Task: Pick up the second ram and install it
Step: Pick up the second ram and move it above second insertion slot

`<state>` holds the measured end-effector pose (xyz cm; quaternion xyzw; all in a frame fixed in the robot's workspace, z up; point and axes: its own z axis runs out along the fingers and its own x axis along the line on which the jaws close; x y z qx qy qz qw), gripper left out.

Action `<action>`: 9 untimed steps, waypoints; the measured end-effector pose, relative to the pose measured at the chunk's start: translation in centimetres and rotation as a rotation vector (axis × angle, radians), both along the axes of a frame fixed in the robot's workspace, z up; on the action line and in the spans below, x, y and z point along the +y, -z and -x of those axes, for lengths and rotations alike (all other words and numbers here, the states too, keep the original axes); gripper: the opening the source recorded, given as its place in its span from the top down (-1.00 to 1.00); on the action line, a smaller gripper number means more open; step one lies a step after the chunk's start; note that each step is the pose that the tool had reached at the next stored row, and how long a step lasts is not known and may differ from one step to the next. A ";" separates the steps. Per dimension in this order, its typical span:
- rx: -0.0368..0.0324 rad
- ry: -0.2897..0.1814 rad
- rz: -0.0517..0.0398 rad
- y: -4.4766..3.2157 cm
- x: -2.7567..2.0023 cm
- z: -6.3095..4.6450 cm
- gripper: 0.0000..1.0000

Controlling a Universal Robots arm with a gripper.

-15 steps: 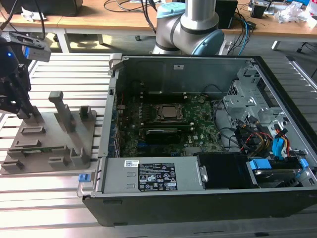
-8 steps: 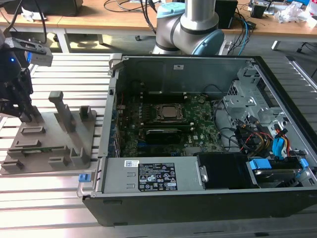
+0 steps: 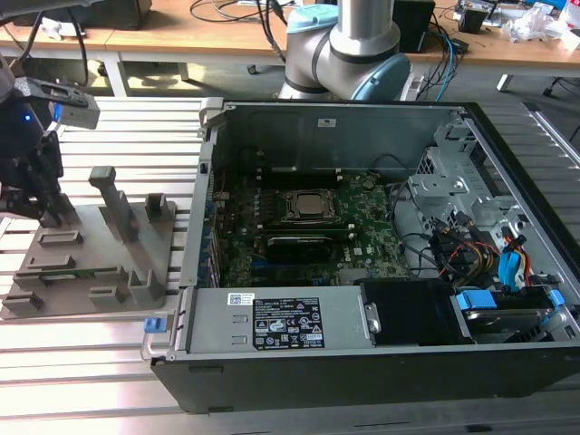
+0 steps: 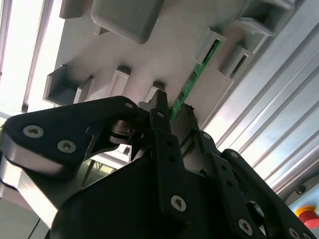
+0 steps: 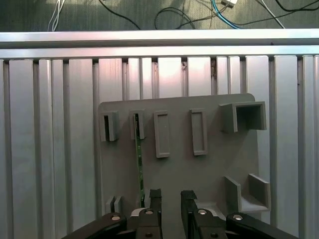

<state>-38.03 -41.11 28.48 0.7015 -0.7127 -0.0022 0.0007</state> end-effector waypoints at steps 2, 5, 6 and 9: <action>-0.0002 -0.001 -0.0001 0.35 -0.84 0.2 0.40; -0.0001 -0.004 -0.0001 1.55 -1.48 0.4 0.40; -0.0001 -0.005 -0.0001 1.86 -1.52 0.5 0.40; -0.0002 -0.006 -0.0001 2.27 -1.48 0.6 0.40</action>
